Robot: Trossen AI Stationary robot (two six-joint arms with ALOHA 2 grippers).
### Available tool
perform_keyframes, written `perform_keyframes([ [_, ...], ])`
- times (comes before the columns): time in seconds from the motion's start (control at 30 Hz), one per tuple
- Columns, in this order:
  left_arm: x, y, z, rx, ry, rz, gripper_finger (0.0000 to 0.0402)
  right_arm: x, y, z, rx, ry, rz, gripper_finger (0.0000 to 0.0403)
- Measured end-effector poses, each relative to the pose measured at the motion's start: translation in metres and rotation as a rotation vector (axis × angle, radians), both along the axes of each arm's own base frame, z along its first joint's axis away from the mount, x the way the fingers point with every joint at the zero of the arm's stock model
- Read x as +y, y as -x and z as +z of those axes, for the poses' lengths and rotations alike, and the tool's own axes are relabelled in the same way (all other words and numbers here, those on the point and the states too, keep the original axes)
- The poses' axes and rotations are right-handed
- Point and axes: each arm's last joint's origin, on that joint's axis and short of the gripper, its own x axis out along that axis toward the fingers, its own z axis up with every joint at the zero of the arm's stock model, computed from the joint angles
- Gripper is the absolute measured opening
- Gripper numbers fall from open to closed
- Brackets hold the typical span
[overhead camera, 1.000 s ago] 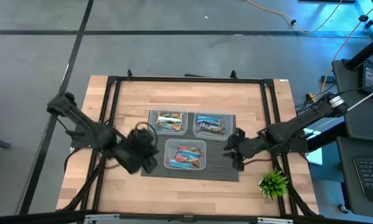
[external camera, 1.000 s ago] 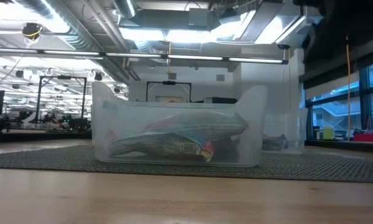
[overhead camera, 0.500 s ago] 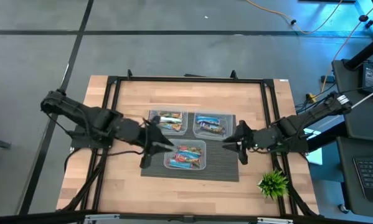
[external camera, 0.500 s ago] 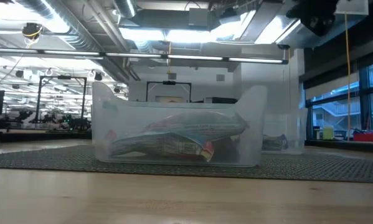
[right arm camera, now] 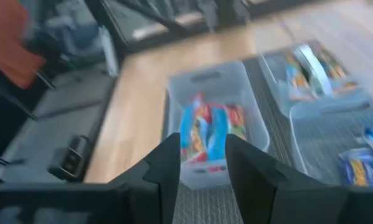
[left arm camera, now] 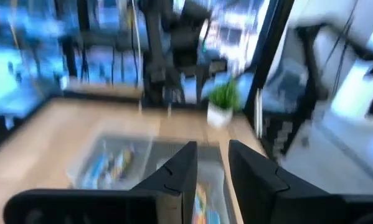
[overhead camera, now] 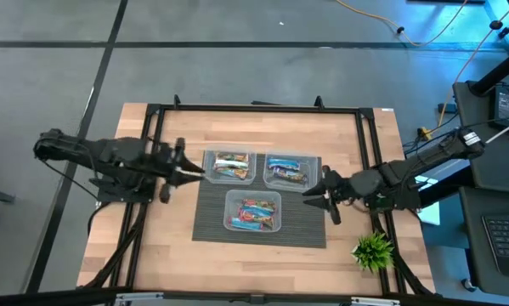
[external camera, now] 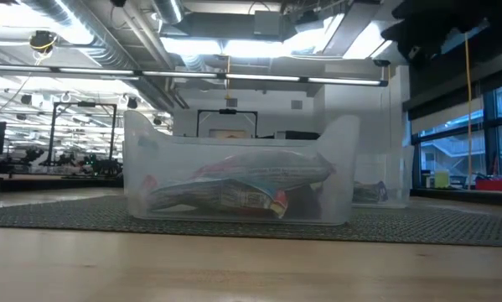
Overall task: Pick and place Granola Bars by type
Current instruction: Return to Home Position
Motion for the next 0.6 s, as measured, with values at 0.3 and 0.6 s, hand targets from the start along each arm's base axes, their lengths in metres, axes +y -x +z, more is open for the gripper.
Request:
perform_keyframes([
  [0.3, 0.022, 0.049, -0.059, -0.178, 0.071, 0.103, 0.0086, -0.026, 0.034, 0.006, -0.236, -0.013, 0.087, 0.0131],
  [0.6, 0.026, 0.062, -0.103, -0.23, 0.122, 0.141, 0.0086, -0.033, 0.052, -0.021, -0.327, -0.022, 0.104, 0.0131],
])
